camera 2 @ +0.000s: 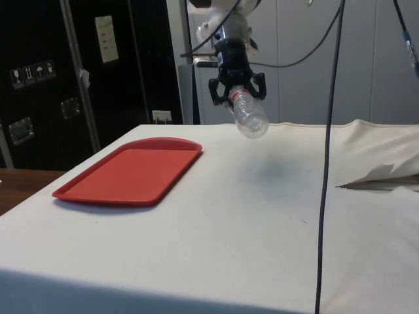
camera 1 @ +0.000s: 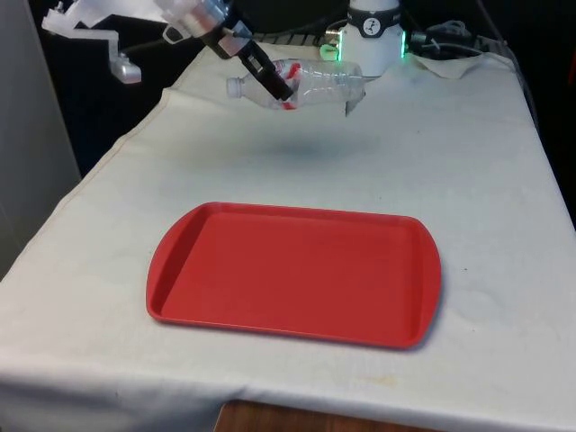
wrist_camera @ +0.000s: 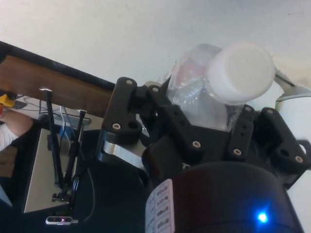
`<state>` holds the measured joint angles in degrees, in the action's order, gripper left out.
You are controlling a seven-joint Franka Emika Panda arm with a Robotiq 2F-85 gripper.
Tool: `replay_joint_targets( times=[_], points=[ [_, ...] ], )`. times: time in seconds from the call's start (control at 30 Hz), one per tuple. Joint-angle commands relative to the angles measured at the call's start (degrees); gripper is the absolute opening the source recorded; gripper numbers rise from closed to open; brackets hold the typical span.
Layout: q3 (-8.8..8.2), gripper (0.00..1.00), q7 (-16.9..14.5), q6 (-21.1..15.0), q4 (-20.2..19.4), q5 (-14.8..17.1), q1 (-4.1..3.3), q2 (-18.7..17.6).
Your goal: Place the bottle upright on the tray.
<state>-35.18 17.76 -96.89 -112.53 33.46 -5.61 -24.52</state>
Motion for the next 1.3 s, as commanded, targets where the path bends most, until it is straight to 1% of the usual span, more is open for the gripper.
replay_joint_targets(
  times=[0.0,0.07,0.13,0.17,0.2,0.43,0.47,0.5,0.7,0.77,0.8,0.83,1.03,1.07,1.1,1.13,1.27],
  points=[
    [-0.23,0.00,0.52,-1.32,-0.52,-0.46,-0.63,0.80],
    [-0.23,0.00,0.63,-1.66,-0.57,-0.63,-0.74,1.09],
    [-0.23,0.00,0.86,-2.23,-0.63,-0.92,-1.03,1.55],
    [0.00,0.00,0.34,-1.15,-0.11,-0.52,-0.46,0.80],
    [-0.29,0.00,0.92,-2.35,-0.63,-1.09,-1.09,1.66],
    [-0.17,0.00,1.72,-3.44,-0.69,-2.12,-1.60,2.81],
    [0.06,0.00,1.20,-2.29,-0.17,-1.83,-1.09,2.18],
    [-0.17,0.00,1.78,-3.55,-0.69,-2.29,-1.66,2.92],
    [-0.11,0.00,2.46,-4.47,-0.69,-3.15,-2.06,3.90],
    [0.00,0.00,2.75,-4.64,-0.69,-3.50,-2.12,4.13],
    [0.23,0.00,2.23,-3.61,-0.17,-3.21,-1.60,3.55],
    [0.00,0.00,2.86,-4.81,-0.69,-3.72,-2.18,4.30],
    [0.17,0.00,3.78,-5.67,-0.69,-4.93,-2.58,5.33],
    [0.17,0.00,4.07,-5.84,-0.63,-5.27,-2.75,5.61],
    [0.34,0.00,3.32,-4.58,-0.17,-4.64,-2.12,4.81],
    [0.17,0.00,4.07,-5.84,-0.63,-5.27,-2.75,5.61],
    [0.40,0.00,4.70,-6.59,-0.69,-6.13,-2.92,6.30]
  ],
)
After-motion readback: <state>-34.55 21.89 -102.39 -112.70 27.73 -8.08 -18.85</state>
